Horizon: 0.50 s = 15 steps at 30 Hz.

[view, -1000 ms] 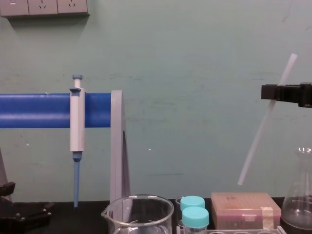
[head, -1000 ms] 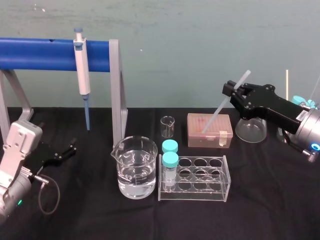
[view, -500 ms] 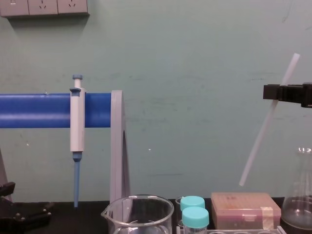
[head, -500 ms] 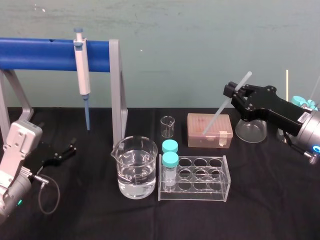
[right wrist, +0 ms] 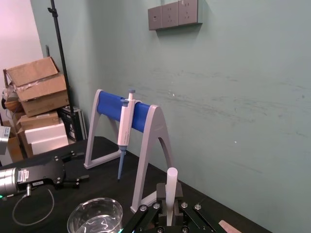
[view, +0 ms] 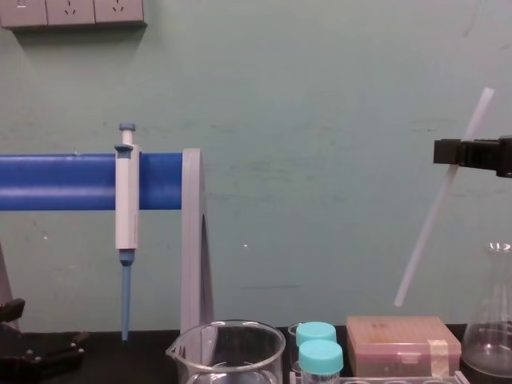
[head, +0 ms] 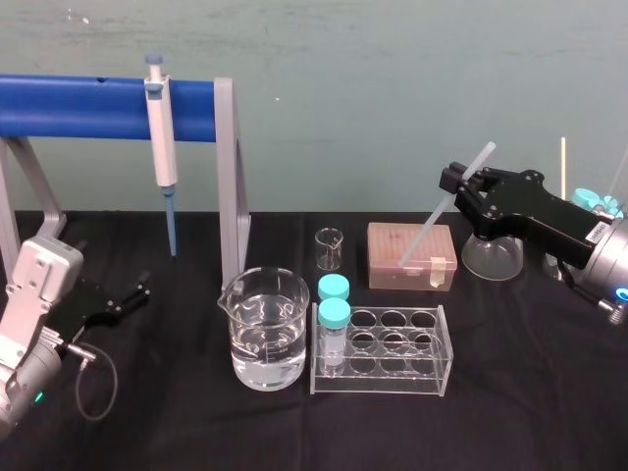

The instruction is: Pick up the stirring rod with one hand, then place it down.

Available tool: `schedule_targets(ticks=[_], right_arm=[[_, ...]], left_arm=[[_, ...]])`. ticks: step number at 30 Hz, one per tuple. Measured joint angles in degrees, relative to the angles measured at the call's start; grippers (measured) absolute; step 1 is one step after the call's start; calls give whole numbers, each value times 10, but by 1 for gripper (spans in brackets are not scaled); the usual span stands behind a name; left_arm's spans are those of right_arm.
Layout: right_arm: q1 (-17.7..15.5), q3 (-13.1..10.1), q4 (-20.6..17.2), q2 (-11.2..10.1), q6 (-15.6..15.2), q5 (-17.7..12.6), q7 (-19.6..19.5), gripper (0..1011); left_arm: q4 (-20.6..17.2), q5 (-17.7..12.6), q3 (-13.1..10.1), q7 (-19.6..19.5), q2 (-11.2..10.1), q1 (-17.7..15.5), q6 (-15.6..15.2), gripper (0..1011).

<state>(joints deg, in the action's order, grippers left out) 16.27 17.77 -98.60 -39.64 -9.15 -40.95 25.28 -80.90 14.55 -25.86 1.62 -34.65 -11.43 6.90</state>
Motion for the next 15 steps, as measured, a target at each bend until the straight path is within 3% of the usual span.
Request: schedule_targets(ticks=[15], right_arm=[[-2, -2, -2, -1, -2, -2, 0, 78]], left_arm=[[0, 0, 0, 0, 0, 0, 0, 1000]])
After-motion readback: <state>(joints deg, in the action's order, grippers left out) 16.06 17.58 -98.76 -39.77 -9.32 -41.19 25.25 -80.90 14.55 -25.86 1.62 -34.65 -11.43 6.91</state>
